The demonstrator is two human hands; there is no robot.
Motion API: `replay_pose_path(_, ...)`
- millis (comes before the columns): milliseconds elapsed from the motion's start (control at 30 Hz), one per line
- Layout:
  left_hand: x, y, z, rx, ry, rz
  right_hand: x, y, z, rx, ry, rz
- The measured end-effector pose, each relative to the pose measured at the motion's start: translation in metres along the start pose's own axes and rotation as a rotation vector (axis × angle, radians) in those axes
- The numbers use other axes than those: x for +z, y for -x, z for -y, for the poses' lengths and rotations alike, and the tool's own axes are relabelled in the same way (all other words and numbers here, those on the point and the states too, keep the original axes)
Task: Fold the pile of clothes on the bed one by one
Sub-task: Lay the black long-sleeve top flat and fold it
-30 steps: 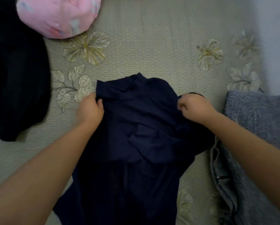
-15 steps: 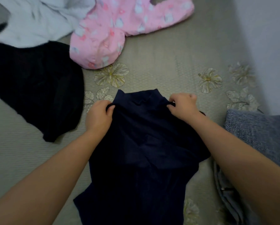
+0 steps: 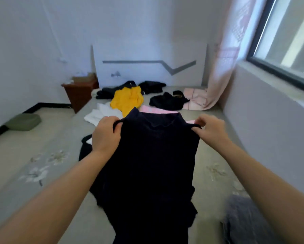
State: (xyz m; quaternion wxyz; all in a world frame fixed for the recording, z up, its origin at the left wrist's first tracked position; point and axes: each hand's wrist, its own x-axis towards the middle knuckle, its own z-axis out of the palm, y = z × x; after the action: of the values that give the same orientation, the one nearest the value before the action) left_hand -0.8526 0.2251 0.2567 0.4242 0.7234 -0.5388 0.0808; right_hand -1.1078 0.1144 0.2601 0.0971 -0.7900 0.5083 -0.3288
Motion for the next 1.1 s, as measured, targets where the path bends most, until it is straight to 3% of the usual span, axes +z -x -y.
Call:
replay_pose_path(100, -0.070, -0.035, -0.048, 0.123, -0.028, -0.227, -0.066, -0.018, 0.048, -0.126, -0.081, -0.336)
replay_pose_path(200, -0.128, -0.051, -0.088, 0.237, -0.069, -0.385, -0.122, -0.030, 0.088, -0.195, -0.108, -0.435)
replay_pose_path(367, -0.175, -0.044, -0.108, 0.273, -0.171, -0.443, -0.172, -0.026, 0.118, -0.222, 0.004, -0.397)
replay_pose_path(600, -0.175, -0.019, -0.101, 0.206, -0.293, -0.410, -0.176, 0.005, 0.123, -0.259, 0.183, -0.400)
replay_pose_path(733, -0.181, -0.003, -0.102, 0.349, -0.350, -0.403, -0.172, 0.029, 0.120, -0.255, 0.273, -0.436)
replay_pose_path(833, -0.196, 0.009, -0.101, 0.472, -0.478, -0.398, -0.168, 0.050, 0.125, -0.344, 0.180, -0.529)
replay_pose_path(933, -0.215, 0.018, -0.089, 0.536, -0.528, -0.396, -0.163, 0.072, 0.137, -0.371, 0.153, -0.432)
replay_pose_path(1100, -0.248, 0.041, -0.056, 0.633, -0.631, -0.375, -0.143, 0.107, 0.142, -0.316, 0.345, -0.189)
